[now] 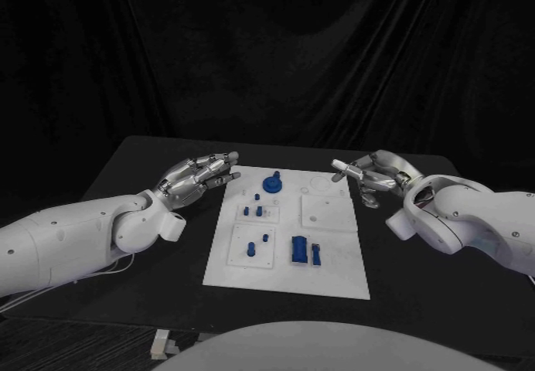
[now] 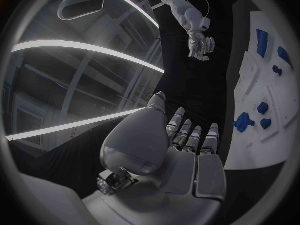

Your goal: Assemble the parts on the task board

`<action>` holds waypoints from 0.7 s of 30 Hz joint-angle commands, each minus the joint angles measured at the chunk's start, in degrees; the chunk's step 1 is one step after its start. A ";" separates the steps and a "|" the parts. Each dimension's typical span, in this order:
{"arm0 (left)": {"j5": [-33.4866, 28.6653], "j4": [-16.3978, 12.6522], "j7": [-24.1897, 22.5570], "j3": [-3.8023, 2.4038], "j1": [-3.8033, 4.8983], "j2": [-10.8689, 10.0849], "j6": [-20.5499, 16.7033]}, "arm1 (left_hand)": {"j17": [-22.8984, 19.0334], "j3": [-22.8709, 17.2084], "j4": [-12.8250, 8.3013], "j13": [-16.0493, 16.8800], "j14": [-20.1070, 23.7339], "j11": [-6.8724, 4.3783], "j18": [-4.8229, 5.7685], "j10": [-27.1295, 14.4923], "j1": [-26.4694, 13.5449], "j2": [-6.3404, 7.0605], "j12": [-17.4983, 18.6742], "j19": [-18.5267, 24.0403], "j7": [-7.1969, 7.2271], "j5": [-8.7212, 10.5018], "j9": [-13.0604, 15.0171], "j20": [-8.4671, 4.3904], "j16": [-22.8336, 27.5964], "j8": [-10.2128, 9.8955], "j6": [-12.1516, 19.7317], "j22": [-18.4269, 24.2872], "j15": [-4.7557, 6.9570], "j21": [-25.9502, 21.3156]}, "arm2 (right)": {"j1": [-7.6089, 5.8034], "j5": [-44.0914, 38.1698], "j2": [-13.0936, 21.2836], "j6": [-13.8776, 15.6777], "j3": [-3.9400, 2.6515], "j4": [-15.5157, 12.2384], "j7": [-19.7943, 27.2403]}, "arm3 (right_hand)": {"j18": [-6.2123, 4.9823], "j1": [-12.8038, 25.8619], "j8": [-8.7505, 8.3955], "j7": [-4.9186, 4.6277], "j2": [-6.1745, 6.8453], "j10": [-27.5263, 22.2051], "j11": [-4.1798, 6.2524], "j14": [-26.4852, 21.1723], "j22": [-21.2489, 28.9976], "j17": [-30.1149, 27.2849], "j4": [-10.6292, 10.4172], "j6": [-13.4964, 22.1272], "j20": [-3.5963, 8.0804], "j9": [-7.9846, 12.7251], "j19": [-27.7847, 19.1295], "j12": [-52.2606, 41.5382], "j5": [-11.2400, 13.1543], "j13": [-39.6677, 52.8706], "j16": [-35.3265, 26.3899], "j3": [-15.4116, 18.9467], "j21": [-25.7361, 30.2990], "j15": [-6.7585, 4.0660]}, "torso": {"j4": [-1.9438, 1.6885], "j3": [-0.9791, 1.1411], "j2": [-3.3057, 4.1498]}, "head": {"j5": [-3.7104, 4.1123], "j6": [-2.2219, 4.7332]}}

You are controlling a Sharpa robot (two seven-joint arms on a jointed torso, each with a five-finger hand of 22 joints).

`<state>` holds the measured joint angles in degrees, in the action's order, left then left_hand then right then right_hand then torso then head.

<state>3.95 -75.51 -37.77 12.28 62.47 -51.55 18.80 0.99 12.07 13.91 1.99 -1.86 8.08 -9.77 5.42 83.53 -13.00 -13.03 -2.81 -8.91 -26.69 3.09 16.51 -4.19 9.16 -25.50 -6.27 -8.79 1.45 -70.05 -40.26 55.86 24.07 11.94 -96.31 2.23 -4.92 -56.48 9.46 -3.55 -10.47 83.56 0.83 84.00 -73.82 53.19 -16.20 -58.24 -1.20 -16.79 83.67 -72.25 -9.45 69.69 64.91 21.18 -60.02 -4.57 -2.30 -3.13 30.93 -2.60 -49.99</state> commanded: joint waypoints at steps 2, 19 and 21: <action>-0.39 -0.07 -1.35 -0.05 -0.09 0.08 0.04 | 0.08 -0.37 0.18 0.07 -0.26 0.09 -0.62 0.44 0.54 -0.18 -0.28 -0.22 -0.23 -0.42 0.03 -0.03 -0.35 0.33 -0.48 -0.05 -0.11 0.25 | 1.35 -14.01 0.47 -10.33 -0.02 -1.43 -0.67 | 2.37 7.42 -2.10 -1.09 -1.33 5.18 -0.78 4.40 -11.61 16.82 -0.65 0.66 0.35 2.35 3.95 -11.86 6.46 12.99 13.93 3.82 -15.68 -0.48 | 0.03 0.12 0.07 | -0.18 -0.01; -0.39 0.16 0.22 -0.05 -0.16 -0.02 1.60 | 0.10 -0.93 0.37 0.08 -0.34 0.39 -0.54 0.50 1.22 -0.96 -0.30 -0.40 -0.37 -1.32 -0.03 0.14 -0.45 0.13 -0.04 -0.17 -0.66 0.36 | 7.02 -26.33 0.25 -20.73 0.00 -4.05 -11.28 | 3.07 15.05 -5.78 -1.07 -0.07 5.92 -1.11 4.08 -13.74 23.74 -0.55 6.25 -0.10 8.42 3.84 -15.88 6.68 17.67 19.37 5.30 -21.58 -0.26 | -0.32 -0.14 0.00 | 0.15 -0.01; -0.39 0.22 0.35 -0.05 -0.18 0.03 1.75 | 0.10 -0.99 0.37 0.08 -0.35 0.43 -0.54 0.49 1.27 -1.03 -0.27 -0.41 -0.40 -1.35 -0.04 0.15 -0.46 0.11 0.02 -0.16 -0.71 0.36 | 7.22 -26.77 0.13 -20.93 0.00 -4.05 -12.11 | 3.10 15.32 -5.76 -1.07 0.18 5.95 -1.12 4.10 -13.78 23.87 -0.56 6.31 -0.13 8.56 3.86 -15.98 6.68 17.80 19.47 5.24 -21.76 -0.20 | -0.29 -0.14 0.00 | 0.13 -0.01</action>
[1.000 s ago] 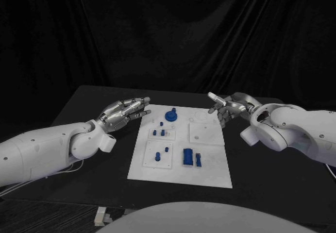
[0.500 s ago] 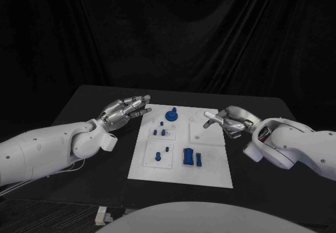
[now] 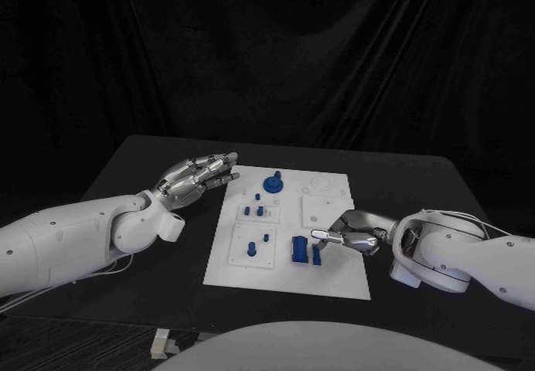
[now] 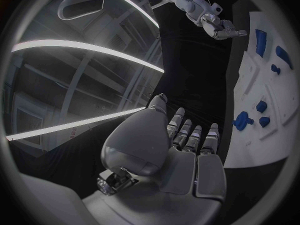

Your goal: Assemble the parts on the task board

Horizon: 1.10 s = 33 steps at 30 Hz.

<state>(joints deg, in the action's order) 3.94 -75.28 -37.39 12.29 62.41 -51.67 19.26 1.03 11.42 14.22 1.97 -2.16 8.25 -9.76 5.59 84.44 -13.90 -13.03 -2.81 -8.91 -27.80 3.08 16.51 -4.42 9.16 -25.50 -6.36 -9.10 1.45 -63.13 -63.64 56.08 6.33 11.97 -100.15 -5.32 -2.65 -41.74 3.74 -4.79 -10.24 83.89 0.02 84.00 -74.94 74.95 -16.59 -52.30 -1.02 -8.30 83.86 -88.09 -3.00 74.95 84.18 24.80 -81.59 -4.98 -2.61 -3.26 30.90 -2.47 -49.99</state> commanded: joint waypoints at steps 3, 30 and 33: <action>-0.39 0.11 0.14 -0.06 -0.14 0.21 1.48 | 0.05 -0.38 0.05 0.09 -0.04 0.27 -0.54 0.31 0.40 -0.17 -0.24 -0.40 -0.41 -0.26 -0.03 0.15 -0.20 0.11 0.03 -0.04 -0.42 0.36 | 0.61 -4.10 -0.36 -3.52 -0.02 -0.16 -5.77 | 0.77 1.73 -0.09 0.19 0.73 5.68 -0.30 4.12 -12.58 2.26 -0.21 0.86 -0.42 0.62 3.54 -0.30 0.24 12.73 0.37 1.36 -0.11 0.29 | 0.13 -0.01 0.05 | -0.04 -0.01; -0.39 0.52 1.38 -0.06 -0.30 0.36 2.29 | 0.03 -0.59 0.02 0.04 0.01 0.35 -0.49 0.14 0.61 -0.36 0.06 -0.38 -0.48 -0.40 -0.09 0.18 -0.12 -0.08 0.47 0.02 -0.56 0.35 | 1.61 -4.10 -1.97 -4.65 -0.02 1.31 -7.96 | 0.59 2.67 -0.02 0.33 0.00 5.59 -0.22 3.89 -12.36 1.33 -0.16 1.89 -0.52 1.86 3.12 0.03 0.24 12.24 0.13 0.50 0.24 0.28 | 0.10 0.00 0.04 | -0.12 -0.01; -0.39 0.56 1.57 -0.06 -0.31 0.34 2.41 | 0.03 -0.59 0.02 0.04 0.01 0.35 -0.49 0.14 0.61 -0.36 0.06 -0.38 -0.48 -0.40 -0.09 0.18 -0.12 -0.08 0.47 0.02 -0.56 0.35 | 1.77 -3.94 -2.05 -4.46 -0.02 1.34 -7.78 | 0.63 2.61 0.04 0.34 -0.25 5.63 -0.20 3.94 -12.42 1.67 -0.13 1.82 -0.52 1.93 3.17 -0.12 0.24 12.46 0.28 0.48 0.02 0.26 | 0.15 0.00 0.04 | -0.17 -0.01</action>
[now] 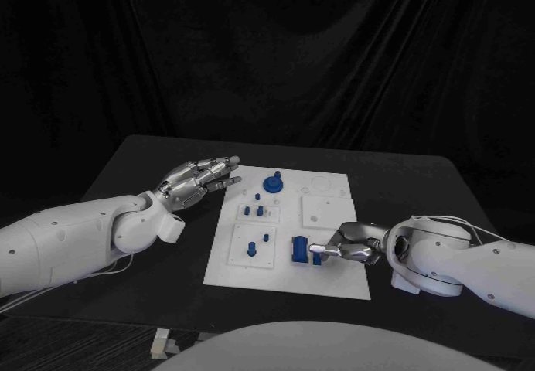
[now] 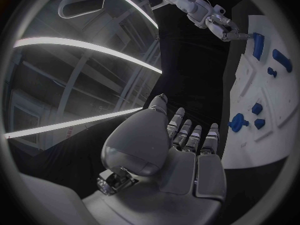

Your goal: Assemble the parts on the task board

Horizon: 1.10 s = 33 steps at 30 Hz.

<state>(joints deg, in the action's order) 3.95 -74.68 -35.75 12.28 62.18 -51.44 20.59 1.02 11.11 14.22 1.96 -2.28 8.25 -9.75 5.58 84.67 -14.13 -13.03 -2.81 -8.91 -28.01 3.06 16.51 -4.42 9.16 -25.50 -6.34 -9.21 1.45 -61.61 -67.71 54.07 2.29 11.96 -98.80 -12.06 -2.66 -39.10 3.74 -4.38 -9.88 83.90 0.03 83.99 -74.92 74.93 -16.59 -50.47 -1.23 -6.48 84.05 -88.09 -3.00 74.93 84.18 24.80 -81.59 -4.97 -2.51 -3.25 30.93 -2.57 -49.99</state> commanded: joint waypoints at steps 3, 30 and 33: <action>-0.39 0.05 0.16 -0.04 -0.10 0.10 1.21 | 0.05 -0.35 0.02 0.05 0.11 0.39 -0.49 0.13 0.43 -0.19 0.07 -0.39 -0.50 -0.20 -0.08 0.19 -0.15 -0.11 0.54 0.01 -0.51 0.36 | 0.37 0.22 -0.01 -0.10 -0.01 -0.08 -1.01 | 0.70 -0.14 0.17 -0.02 -0.87 5.70 -0.17 4.01 -12.52 2.07 -0.11 -0.24 -0.30 0.16 3.05 -0.36 0.24 12.81 0.47 0.51 -0.28 0.23 | 0.04 0.01 -0.01 | -0.07 -0.01; -0.39 0.27 1.00 -0.04 -0.18 0.17 1.63 | 0.06 -0.54 0.01 0.04 0.09 0.36 -0.45 0.04 0.56 -0.37 0.20 -0.39 -0.47 -0.25 -0.08 0.21 -0.18 -0.17 0.67 0.06 -0.70 0.35 | 0.64 0.91 1.86 2.23 -0.01 -3.51 -0.16 | 1.00 -1.13 1.17 -0.64 -2.09 6.08 -0.70 4.34 -12.89 4.14 -0.08 -3.31 -0.52 0.40 3.37 -1.83 0.23 14.94 1.61 1.49 -1.83 0.50 | 0.00 0.02 -0.04 | -0.15 -0.01; -0.39 0.30 1.09 -0.04 -0.19 0.18 1.69 | 0.06 -0.54 0.01 0.04 0.09 0.36 -0.45 0.03 0.56 -0.38 0.21 -0.38 -0.47 -0.25 -0.08 0.21 -0.18 -0.17 0.68 0.07 -0.71 0.35 | 0.66 0.93 1.66 2.07 -0.01 -3.30 -0.24 | 0.97 -1.15 0.78 -0.51 -2.12 6.07 -0.59 4.30 -12.86 4.02 -0.08 -2.79 -0.53 0.67 3.31 -1.77 0.24 14.86 1.59 1.57 -1.77 0.48 | 0.02 0.00 -0.03 | -0.11 -0.01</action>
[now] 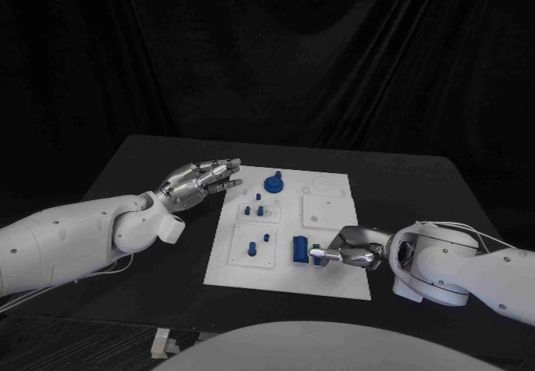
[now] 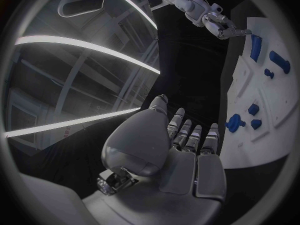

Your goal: Assemble the parts on the task board

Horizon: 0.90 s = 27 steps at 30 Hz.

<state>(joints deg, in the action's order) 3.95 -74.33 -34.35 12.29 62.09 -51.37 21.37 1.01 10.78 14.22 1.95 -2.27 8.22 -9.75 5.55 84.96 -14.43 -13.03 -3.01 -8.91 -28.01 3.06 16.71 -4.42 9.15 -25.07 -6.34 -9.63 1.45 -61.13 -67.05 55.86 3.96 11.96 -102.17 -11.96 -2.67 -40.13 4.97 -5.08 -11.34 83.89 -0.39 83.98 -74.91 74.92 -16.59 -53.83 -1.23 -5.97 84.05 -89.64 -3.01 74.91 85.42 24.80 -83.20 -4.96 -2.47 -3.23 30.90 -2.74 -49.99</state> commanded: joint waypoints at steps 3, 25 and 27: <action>-0.39 0.01 -0.25 -0.06 -0.11 0.11 0.96 | 0.07 -0.23 0.02 0.05 0.08 0.39 -0.45 0.05 0.27 -0.10 0.21 -0.16 -0.47 -0.25 -0.08 0.00 -0.18 -0.18 0.28 0.10 -0.30 0.34 | 0.20 0.27 -0.35 0.37 -0.01 0.25 -0.41 | 0.94 -0.16 -0.71 0.36 -0.67 6.06 -0.05 4.27 -12.82 3.91 -0.07 0.96 -0.51 0.37 3.24 -0.20 0.24 14.84 0.33 1.59 -0.05 0.41 | -0.01 -0.05 -0.03 | -0.06 -0.01; -0.39 0.21 0.42 -0.06 -0.19 0.20 1.37 | 0.06 -0.28 0.12 0.04 0.10 0.45 -0.42 -0.01 0.22 -0.19 0.30 -0.15 -0.51 -0.21 -0.09 0.01 -0.14 -0.26 0.47 0.12 -0.37 0.33 | 0.75 0.28 -2.01 -1.21 -0.01 2.61 -2.52 | 0.79 -0.98 -1.29 0.43 -1.32 5.96 0.08 4.09 -12.64 3.11 0.01 2.32 -0.40 1.16 2.96 0.16 0.23 14.30 0.07 1.42 0.35 0.24 | -0.03 -0.02 -0.01 | -0.01 -0.01; -0.39 0.24 0.52 -0.06 -0.20 0.19 1.41 | 0.07 -0.29 0.13 0.04 0.10 0.46 -0.41 -0.01 0.23 -0.21 0.30 -0.14 -0.52 -0.22 -0.09 0.02 -0.15 -0.26 0.46 0.14 -0.38 0.33 | 0.80 0.28 -2.08 -1.37 -0.01 2.73 -2.68 | 0.77 -1.29 -1.27 0.44 -1.61 5.95 0.07 4.08 -12.61 3.11 0.04 2.45 -0.39 1.26 2.92 0.19 0.23 14.25 0.08 1.34 0.41 0.23 | -0.04 -0.02 -0.01 | -0.03 -0.01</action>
<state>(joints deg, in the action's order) 3.95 -74.03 -33.57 12.27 61.99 -51.27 21.89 1.01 10.79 14.22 1.94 -2.27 8.22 -9.75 5.55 84.96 -14.43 -13.03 -3.01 -8.91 -28.01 3.05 16.71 -4.42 9.15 -25.07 -6.29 -9.63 1.44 -60.47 -66.67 53.78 2.89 11.98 -99.78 -12.86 -2.67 -41.39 3.87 -4.70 -12.59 83.90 -0.38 83.98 -74.91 74.92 -16.59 -51.80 -1.23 -4.79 84.05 -89.64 -3.01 74.91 85.42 24.80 -83.08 -4.96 -2.51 -3.25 30.90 -2.74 -49.99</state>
